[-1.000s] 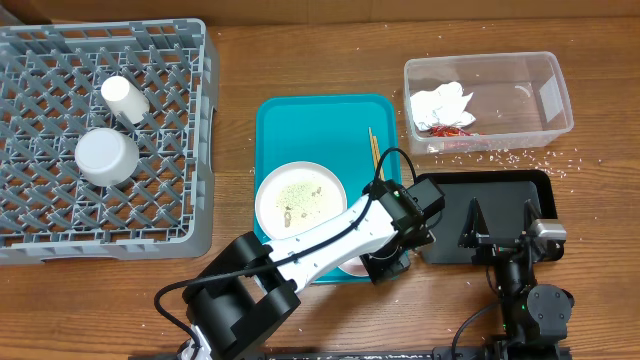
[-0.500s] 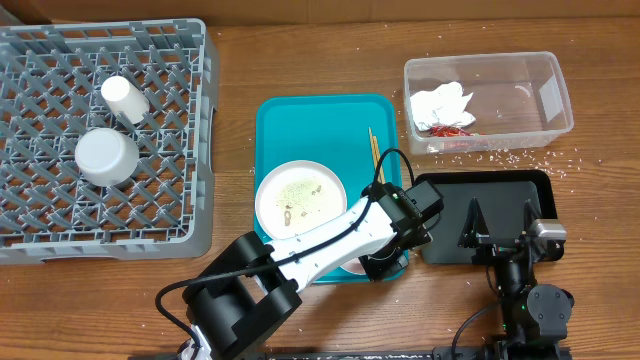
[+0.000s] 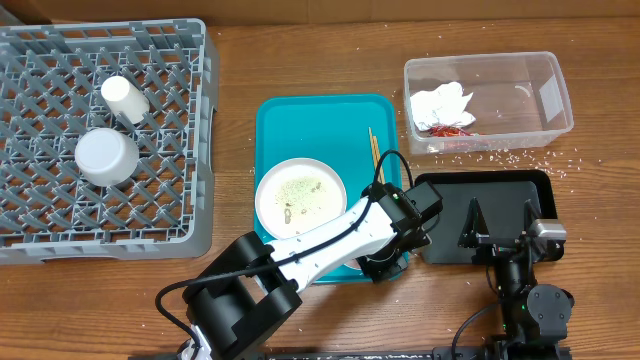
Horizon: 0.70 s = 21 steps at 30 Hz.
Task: Sort waste into correct bins and load items into the dishwasher
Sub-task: 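Grasp the small white plate's rim with the left gripper, then carry the small plate with left gripper into the rack, release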
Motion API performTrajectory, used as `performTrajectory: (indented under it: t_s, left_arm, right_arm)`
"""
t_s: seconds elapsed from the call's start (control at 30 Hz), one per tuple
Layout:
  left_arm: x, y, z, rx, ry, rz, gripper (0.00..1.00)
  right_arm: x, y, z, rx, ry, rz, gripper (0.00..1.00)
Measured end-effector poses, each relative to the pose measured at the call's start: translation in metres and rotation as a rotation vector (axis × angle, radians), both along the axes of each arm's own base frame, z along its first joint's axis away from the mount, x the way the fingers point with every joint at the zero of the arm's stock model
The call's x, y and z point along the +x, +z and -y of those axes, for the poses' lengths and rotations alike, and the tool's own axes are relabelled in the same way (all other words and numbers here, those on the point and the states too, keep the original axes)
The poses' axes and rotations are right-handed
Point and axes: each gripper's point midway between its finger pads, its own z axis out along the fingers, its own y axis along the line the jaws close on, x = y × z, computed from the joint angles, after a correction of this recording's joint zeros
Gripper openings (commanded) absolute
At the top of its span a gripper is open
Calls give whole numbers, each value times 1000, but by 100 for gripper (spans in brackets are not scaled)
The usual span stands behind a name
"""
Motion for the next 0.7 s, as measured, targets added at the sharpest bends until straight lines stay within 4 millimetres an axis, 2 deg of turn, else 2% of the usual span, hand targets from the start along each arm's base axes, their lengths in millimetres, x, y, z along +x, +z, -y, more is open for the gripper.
performTrajectory:
  t_s: [0.2, 0.37, 0.43, 0.53, 0.6, 0.7]
  left_arm:
    - [3, 18, 5, -4, 7, 0, 4]
    - [24, 57, 30, -92, 63, 54, 4]
    - [41, 80, 42, -157, 104, 88, 4]
    - [78, 124, 51, -279, 186, 141, 4]
    - [105, 149, 47, -344, 245, 179, 4]
    - [161, 190, 25, -451, 365, 271, 4]
  right_arm:
    - [0, 0, 0, 0, 0, 0, 100]
    - [0, 0, 0, 0, 0, -1, 100]
    - [0, 0, 0, 0, 0, 0, 100]
    - [0, 0, 0, 0, 0, 0, 100]
    - [0, 0, 0, 0, 0, 0, 100]
    - [0, 0, 0, 0, 0, 0, 100]
